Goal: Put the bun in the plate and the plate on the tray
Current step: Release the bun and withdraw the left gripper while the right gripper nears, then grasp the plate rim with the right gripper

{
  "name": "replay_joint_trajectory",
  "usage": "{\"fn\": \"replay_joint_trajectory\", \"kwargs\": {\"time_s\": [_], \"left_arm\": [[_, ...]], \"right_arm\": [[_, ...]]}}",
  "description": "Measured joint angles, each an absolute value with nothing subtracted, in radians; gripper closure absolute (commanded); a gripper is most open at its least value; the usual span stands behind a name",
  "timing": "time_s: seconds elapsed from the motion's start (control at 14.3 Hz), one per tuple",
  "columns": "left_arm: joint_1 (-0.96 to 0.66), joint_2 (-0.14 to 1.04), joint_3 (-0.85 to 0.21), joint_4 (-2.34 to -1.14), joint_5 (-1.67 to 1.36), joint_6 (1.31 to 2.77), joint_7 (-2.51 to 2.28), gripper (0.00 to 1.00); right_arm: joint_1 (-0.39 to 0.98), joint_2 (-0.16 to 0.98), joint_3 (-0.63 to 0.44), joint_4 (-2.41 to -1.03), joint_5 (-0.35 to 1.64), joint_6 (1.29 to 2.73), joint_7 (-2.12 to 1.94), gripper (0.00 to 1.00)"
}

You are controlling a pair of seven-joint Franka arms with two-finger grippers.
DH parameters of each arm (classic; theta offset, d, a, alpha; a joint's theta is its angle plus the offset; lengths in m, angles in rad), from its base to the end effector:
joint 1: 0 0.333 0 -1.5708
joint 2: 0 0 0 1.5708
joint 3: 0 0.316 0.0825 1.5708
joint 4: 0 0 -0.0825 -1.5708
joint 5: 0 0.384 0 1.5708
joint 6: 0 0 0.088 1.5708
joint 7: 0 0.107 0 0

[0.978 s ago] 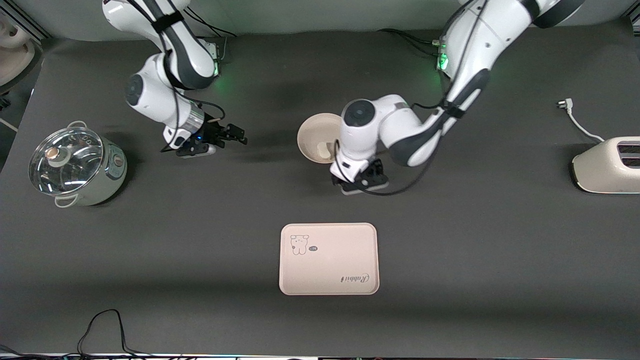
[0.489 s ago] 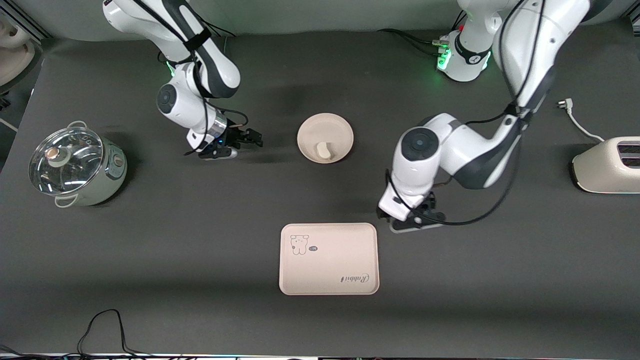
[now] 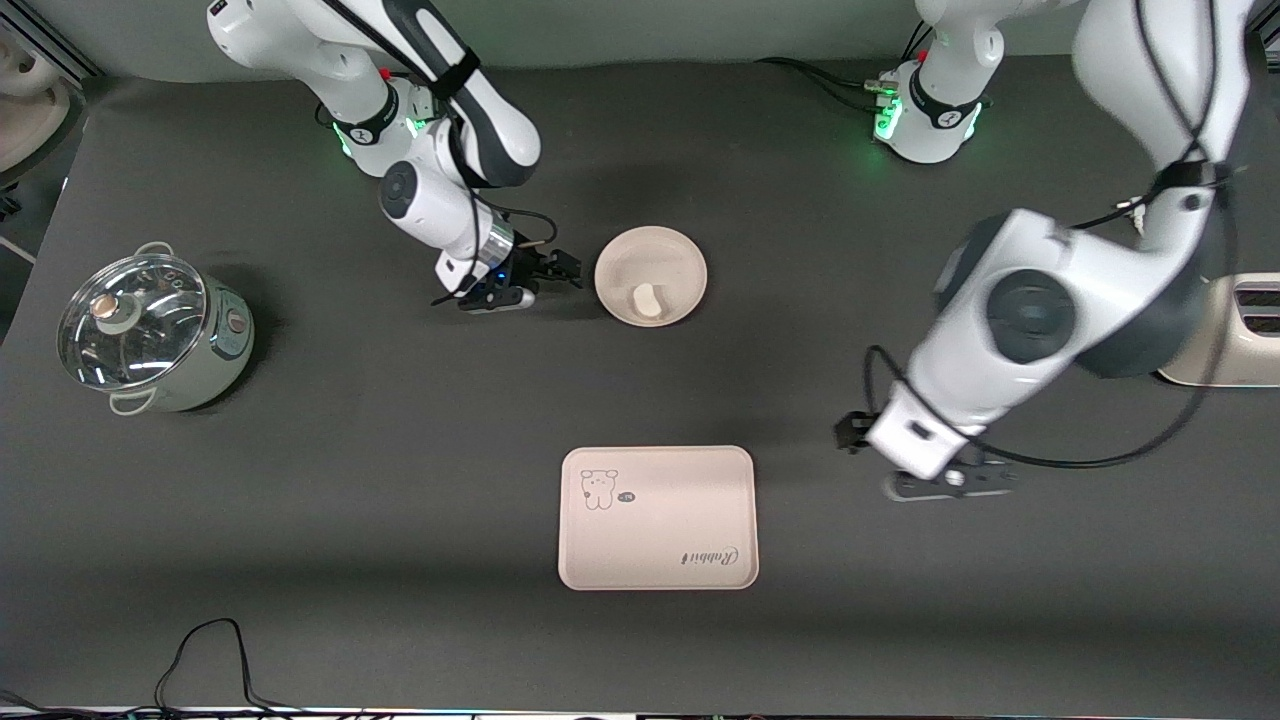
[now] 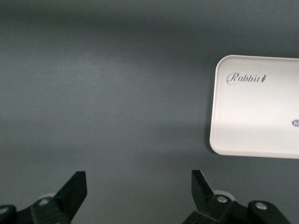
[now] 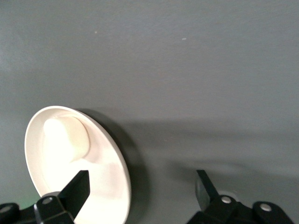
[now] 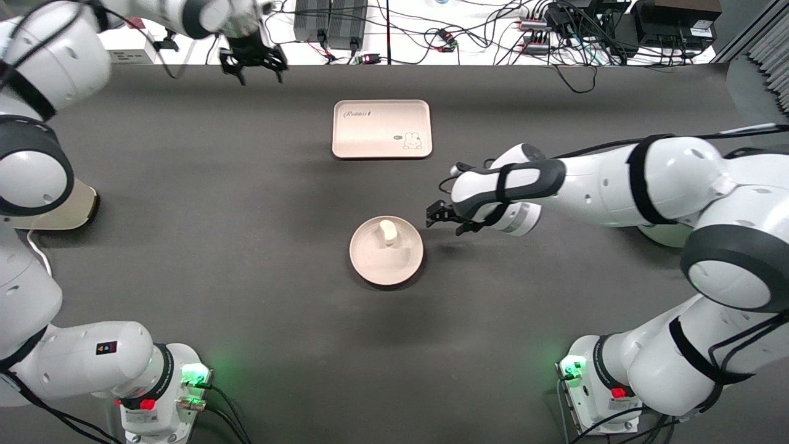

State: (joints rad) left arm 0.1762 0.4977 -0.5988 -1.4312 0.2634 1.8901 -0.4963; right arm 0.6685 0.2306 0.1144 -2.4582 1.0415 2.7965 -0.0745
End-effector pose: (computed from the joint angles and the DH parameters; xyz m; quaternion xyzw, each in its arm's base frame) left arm 0.6626 -0.1963 0.4488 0.9992 0.0301 0.0170 0.0192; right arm 0.3624 0.3065 0.2052 -0.9761 0.0599 0.0320 0.2065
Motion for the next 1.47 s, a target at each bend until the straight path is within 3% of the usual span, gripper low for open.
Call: {"fn": "replay_joint_trajectory", "kwargs": {"time_s": [0.42, 0.98, 1.12, 1.47], "left_arm": [[0.179, 0.268, -0.296, -1.542, 0.011, 1.811, -0.139, 0.0], [0.176, -0.031, -0.223, -1.766, 0.008, 1.805, 0.004, 0.0], [0.176, -0.066, -0.219, -1.788, 0.008, 1.792, 0.01, 0.0], [0.176, -0.068, -0.214, -1.789, 0.007, 1.771, 0.024, 0.0]], "right_arm": [[0.723, 0.345, 0.132, -2.361, 1.131, 2.851, -0.073, 0.0], [0.724, 0.368, 0.145, -2.349, 1.136, 2.851, -0.073, 0.0], [0.724, 0.379, 0.148, -2.349, 1.136, 2.851, -0.073, 0.09], [0.724, 0.385, 0.151, -2.347, 1.136, 2.851, -0.073, 0.44]]}}
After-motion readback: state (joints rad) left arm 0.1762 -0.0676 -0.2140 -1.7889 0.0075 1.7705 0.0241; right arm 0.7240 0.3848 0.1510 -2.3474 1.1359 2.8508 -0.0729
